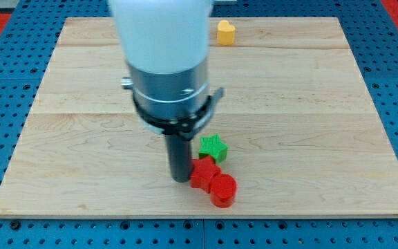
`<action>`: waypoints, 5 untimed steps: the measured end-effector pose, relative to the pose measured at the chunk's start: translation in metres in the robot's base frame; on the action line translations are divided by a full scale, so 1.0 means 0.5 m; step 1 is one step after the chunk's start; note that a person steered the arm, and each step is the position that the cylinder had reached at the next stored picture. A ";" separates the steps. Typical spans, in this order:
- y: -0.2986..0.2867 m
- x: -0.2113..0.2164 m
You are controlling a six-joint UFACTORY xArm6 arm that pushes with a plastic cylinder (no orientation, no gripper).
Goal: Separate the red circle from the red star
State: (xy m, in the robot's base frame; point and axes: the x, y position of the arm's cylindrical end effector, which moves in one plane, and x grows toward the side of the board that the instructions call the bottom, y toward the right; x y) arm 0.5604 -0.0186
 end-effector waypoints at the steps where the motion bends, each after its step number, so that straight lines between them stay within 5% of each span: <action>1: 0.033 0.000; 2: -0.040 0.028; 4: 0.210 0.095; 5: 0.221 0.079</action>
State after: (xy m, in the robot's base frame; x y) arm 0.6000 0.0918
